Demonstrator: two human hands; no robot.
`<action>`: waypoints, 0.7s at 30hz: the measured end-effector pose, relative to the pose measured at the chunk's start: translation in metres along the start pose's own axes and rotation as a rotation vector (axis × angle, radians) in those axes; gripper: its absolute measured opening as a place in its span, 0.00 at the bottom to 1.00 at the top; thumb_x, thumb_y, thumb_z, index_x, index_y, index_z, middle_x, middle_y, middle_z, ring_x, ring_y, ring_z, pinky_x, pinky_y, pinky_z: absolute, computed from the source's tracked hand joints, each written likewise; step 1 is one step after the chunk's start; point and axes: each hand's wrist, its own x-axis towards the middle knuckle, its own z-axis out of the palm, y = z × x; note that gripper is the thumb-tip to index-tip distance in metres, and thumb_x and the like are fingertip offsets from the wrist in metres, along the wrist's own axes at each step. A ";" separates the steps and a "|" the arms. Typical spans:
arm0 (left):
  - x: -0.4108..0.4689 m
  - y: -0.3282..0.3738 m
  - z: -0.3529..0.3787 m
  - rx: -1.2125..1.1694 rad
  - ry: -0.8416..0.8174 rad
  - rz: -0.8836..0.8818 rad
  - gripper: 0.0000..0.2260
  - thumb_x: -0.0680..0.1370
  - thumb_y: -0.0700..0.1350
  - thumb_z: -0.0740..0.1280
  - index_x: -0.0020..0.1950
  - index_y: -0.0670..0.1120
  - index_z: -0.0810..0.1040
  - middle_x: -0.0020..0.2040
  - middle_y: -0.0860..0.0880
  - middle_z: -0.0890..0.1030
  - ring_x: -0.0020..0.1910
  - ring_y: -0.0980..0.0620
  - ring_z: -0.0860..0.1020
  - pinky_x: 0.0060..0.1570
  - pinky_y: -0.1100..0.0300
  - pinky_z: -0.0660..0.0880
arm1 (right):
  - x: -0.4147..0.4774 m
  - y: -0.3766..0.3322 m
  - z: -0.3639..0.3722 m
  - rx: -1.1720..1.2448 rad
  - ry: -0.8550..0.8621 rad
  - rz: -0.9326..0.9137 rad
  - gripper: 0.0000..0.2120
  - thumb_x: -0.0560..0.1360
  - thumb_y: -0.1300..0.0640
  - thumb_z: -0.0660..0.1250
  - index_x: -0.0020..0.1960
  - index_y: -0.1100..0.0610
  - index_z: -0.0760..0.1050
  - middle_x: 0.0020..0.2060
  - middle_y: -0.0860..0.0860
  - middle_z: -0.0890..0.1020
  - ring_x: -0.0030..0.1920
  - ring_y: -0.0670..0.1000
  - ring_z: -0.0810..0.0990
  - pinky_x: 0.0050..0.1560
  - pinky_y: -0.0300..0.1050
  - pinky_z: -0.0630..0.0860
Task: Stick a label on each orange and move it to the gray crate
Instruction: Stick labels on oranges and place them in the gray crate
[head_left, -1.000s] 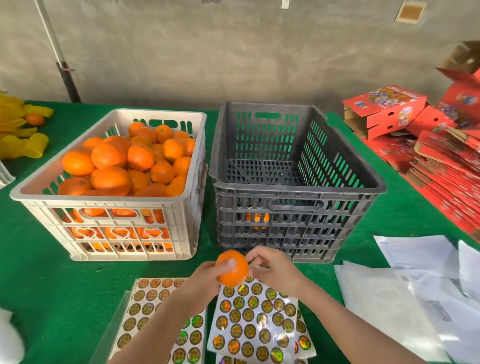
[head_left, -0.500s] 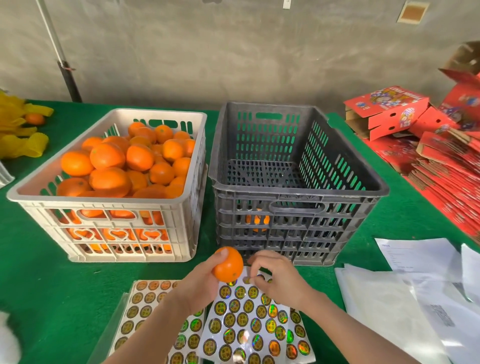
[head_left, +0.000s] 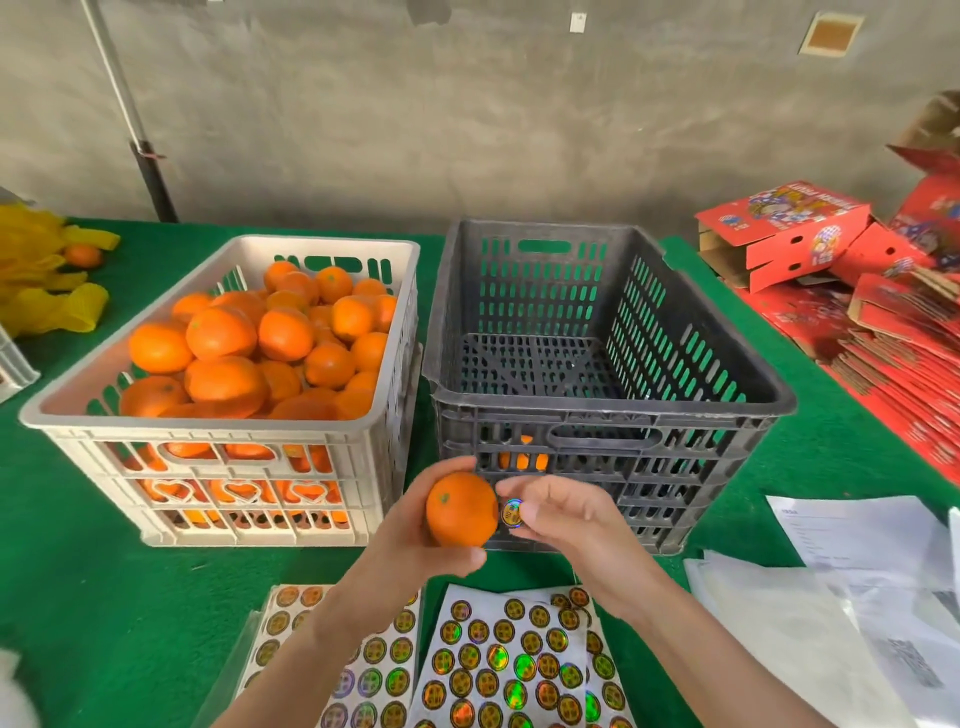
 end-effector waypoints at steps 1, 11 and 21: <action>0.001 0.004 0.001 -0.042 -0.014 0.001 0.35 0.63 0.44 0.77 0.67 0.61 0.69 0.57 0.53 0.76 0.51 0.48 0.79 0.51 0.55 0.77 | 0.000 -0.008 0.002 -0.020 -0.019 -0.032 0.05 0.73 0.63 0.69 0.38 0.59 0.77 0.55 0.51 0.81 0.53 0.48 0.79 0.52 0.41 0.76; 0.004 0.027 0.011 -0.335 -0.039 -0.131 0.33 0.68 0.61 0.68 0.64 0.40 0.67 0.36 0.45 0.78 0.30 0.50 0.74 0.29 0.63 0.70 | -0.003 -0.034 0.009 -0.487 -0.073 -0.249 0.12 0.75 0.65 0.67 0.39 0.50 0.74 0.54 0.48 0.76 0.56 0.43 0.75 0.58 0.43 0.74; -0.005 0.048 0.014 -0.329 -0.031 -0.104 0.29 0.69 0.58 0.67 0.61 0.39 0.68 0.35 0.43 0.78 0.29 0.49 0.73 0.27 0.63 0.69 | -0.014 -0.040 0.023 -0.578 0.079 -0.337 0.14 0.73 0.52 0.70 0.55 0.47 0.69 0.53 0.42 0.78 0.56 0.43 0.76 0.57 0.49 0.75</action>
